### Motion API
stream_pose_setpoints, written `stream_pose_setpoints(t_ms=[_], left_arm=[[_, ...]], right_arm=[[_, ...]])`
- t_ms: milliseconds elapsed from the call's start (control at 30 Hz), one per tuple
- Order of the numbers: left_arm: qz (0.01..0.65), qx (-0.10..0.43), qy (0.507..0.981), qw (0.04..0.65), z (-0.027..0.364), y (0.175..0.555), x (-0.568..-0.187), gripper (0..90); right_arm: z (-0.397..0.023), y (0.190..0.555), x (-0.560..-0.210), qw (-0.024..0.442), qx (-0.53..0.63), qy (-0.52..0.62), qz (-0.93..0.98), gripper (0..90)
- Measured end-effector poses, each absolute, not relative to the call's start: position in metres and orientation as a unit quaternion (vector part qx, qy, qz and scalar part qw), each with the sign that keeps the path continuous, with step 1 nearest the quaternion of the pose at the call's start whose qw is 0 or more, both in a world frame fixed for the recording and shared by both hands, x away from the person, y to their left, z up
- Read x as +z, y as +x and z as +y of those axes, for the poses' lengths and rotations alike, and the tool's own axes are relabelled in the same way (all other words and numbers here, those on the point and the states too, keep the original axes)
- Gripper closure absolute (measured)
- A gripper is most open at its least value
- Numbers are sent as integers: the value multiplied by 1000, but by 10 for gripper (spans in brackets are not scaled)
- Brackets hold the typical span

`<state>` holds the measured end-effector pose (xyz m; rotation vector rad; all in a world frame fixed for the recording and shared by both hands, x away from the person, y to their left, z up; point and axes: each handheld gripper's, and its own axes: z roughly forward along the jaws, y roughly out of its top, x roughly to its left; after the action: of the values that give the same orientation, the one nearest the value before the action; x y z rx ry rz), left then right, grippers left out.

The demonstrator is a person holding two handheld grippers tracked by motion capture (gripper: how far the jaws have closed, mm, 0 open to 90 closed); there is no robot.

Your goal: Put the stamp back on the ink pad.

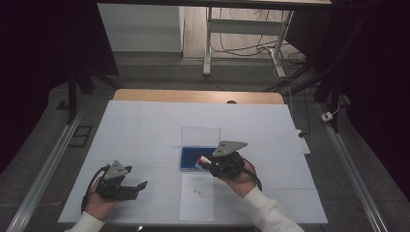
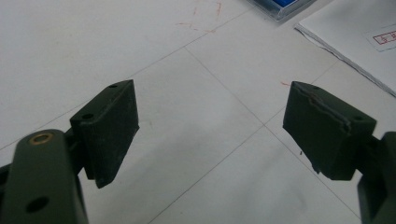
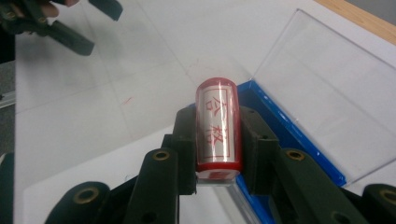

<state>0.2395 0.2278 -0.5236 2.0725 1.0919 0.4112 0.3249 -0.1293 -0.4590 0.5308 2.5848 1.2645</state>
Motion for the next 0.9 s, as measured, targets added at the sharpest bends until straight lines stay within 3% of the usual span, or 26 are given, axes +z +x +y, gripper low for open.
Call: stream_pose_setpoints(t_ms=[900], left_arm=[[428, 158, 808, 373, 230, 239, -525, 179]], right_arm=[[-102, 386, -488, 103, 365, 224, 898, 699]])
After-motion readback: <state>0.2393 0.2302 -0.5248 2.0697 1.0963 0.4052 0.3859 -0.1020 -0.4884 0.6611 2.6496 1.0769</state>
